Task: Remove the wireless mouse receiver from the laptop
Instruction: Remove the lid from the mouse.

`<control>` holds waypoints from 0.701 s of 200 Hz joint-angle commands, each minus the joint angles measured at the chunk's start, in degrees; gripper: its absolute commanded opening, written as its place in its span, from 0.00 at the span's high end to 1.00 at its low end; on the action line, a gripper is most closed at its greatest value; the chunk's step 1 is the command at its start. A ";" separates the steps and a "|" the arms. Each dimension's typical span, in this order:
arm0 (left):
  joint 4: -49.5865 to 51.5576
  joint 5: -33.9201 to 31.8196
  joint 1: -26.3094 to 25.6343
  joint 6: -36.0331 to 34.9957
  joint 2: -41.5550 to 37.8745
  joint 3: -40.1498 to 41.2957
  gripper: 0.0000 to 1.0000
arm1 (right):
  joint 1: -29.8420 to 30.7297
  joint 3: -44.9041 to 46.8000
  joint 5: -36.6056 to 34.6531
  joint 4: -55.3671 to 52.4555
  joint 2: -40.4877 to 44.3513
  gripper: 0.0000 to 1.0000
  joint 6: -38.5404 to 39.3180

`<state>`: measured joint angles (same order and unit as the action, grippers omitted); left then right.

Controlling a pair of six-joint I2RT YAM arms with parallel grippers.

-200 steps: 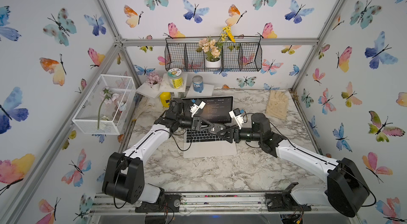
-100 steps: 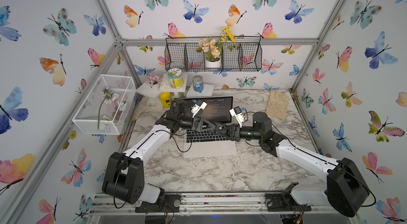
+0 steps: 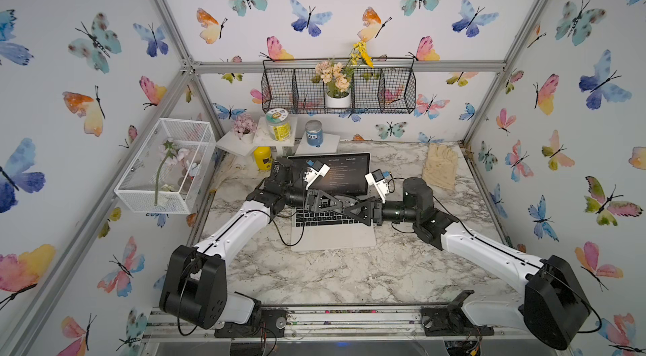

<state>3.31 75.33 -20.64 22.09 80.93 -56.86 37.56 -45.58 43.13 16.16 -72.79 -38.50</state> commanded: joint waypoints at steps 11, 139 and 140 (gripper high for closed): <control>0.09 1.14 -0.12 -0.03 -0.65 -0.03 1.00 | -0.12 -2.11 -2.73 -3.49 1.46 0.25 1.86; 11.52 -7.90 1.21 -7.72 1.60 -3.61 1.00 | -0.12 -1.53 -7.76 -7.81 2.22 0.77 1.50; 11.57 -8.04 1.26 -7.69 1.60 -3.61 1.00 | -0.12 -1.46 -7.88 -7.88 2.26 0.77 1.43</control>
<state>11.51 72.18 -20.12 15.90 82.04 -58.94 37.58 -46.48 38.48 9.47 -71.24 -37.82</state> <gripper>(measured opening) 0.231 0.342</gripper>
